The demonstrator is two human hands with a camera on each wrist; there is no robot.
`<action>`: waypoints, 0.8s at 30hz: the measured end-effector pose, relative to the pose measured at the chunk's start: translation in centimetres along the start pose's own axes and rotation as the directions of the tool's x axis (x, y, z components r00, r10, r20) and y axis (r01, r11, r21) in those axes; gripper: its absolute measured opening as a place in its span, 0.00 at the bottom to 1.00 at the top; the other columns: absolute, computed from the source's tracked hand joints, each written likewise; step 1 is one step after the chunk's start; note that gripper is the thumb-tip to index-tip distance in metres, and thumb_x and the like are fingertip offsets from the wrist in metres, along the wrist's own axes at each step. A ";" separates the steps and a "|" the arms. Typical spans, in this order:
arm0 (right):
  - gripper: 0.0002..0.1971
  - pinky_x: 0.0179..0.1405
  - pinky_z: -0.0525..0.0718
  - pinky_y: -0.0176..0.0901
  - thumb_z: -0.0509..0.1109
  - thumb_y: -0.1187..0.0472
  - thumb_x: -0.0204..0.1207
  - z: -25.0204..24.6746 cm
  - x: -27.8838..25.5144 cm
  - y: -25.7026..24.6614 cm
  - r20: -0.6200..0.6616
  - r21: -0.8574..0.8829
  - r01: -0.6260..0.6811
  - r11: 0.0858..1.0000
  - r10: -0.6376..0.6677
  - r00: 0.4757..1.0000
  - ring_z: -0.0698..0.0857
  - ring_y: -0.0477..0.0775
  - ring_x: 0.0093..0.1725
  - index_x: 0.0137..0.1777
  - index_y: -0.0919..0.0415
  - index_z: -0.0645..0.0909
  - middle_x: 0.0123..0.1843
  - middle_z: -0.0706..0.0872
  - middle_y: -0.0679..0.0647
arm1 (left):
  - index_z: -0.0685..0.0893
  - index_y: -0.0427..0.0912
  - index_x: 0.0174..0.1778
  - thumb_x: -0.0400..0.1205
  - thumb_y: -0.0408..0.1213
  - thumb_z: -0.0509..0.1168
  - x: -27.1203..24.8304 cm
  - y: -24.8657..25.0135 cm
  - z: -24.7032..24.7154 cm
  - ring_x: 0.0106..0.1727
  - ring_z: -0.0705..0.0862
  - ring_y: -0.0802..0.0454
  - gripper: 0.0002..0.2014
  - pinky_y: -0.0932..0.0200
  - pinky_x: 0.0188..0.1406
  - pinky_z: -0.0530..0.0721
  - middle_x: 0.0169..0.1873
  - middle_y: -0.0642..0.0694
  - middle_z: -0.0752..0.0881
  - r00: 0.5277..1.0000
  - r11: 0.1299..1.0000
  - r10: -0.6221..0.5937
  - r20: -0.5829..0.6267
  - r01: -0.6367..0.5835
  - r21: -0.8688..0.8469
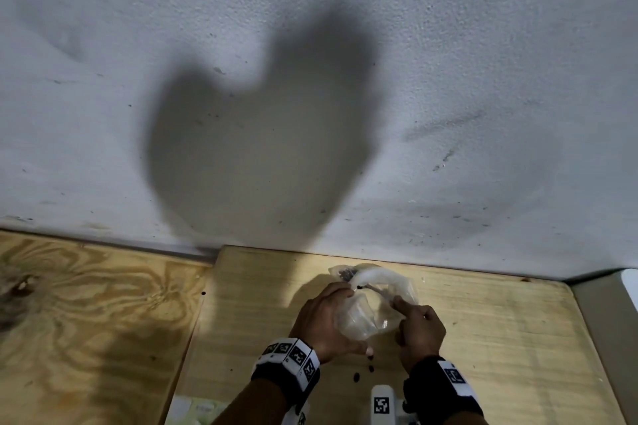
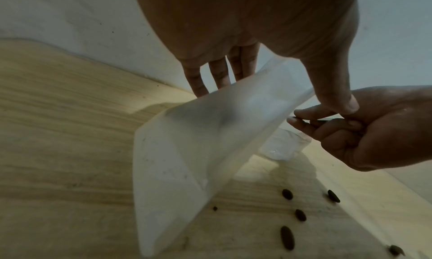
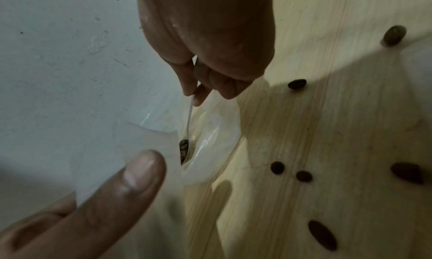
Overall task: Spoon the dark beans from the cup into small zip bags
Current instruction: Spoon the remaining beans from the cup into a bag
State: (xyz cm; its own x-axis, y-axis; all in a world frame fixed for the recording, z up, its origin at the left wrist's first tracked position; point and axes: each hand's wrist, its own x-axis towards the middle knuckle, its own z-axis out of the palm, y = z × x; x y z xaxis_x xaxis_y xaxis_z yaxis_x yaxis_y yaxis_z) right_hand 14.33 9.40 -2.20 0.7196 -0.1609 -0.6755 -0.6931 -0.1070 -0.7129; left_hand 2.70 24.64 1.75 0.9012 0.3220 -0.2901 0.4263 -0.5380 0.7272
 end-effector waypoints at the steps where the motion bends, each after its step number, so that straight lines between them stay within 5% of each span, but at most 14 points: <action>1: 0.14 0.23 0.69 0.44 0.83 0.63 0.66 -0.2 -0.1 -0.1 0.011 0.012 0.000 1.000 0.000 1.000 0.70 0.55 0.26 0.36 0.66 0.78 0.35 0.82 0.68 | 0.72 0.56 0.75 0.52 0.66 0.81 0.0 0.1 -0.1 0.71 0.73 0.63 0.54 0.58 0.73 0.76 0.73 0.67 0.69 1.000 1.000 -0.003 -0.007 0.003 -0.010; 8: 0.17 0.22 0.62 0.40 0.81 0.66 0.70 -1.9 -0.6 -1.0 0.049 0.077 -0.012 0.997 0.009 0.999 0.63 0.51 0.22 0.34 0.59 0.73 0.22 0.71 0.54 | 0.74 0.57 0.73 0.50 0.67 0.81 0.3 0.3 -0.8 0.70 0.72 0.66 0.53 0.62 0.73 0.74 0.71 0.69 0.70 0.998 0.992 -0.051 -0.023 0.048 -0.115; 12: 0.18 0.18 0.61 0.37 0.79 0.67 0.72 -2.9 -1.3 -1.9 0.028 0.079 0.004 0.997 -0.006 1.000 0.62 0.50 0.17 0.32 0.59 0.71 0.24 0.69 0.56 | 0.77 0.55 0.71 0.47 0.65 0.83 0.9 0.0 -1.4 0.67 0.78 0.63 0.53 0.61 0.68 0.81 0.66 0.65 0.76 0.993 0.967 -0.115 -0.030 0.104 -0.234; 17: 0.18 0.19 0.65 0.39 0.80 0.69 0.70 -4.4 -1.6 -2.7 -0.008 0.036 0.038 0.999 -0.038 0.999 0.66 0.53 0.22 0.29 0.60 0.73 0.36 0.81 0.65 | 0.79 0.52 0.69 0.44 0.67 0.83 1.4 -0.2 -2.6 0.65 0.81 0.59 0.55 0.55 0.66 0.83 0.66 0.60 0.80 0.985 0.940 -0.169 -0.027 0.153 -0.306; 24: 0.21 0.23 0.60 0.39 0.75 0.75 0.72 -5.3 -2.7 -4.4 0.002 0.122 0.066 0.990 -0.067 0.998 0.62 0.50 0.20 0.26 0.59 0.70 0.30 0.85 0.61 | 0.78 0.52 0.69 0.45 0.66 0.83 1.4 -0.4 -3.4 0.63 0.81 0.60 0.54 0.58 0.64 0.83 0.63 0.60 0.81 0.983 0.942 -0.183 0.006 0.177 -0.286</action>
State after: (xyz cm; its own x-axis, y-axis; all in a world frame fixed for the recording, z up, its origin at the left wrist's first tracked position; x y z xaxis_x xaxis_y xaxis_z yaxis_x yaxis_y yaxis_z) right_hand 15.20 5.13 3.73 0.7646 -0.1510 -0.6266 -0.6335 0.0027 -0.7737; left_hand 3.55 27.99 3.12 0.8082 0.4108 -0.4220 0.5388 -0.2263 0.8115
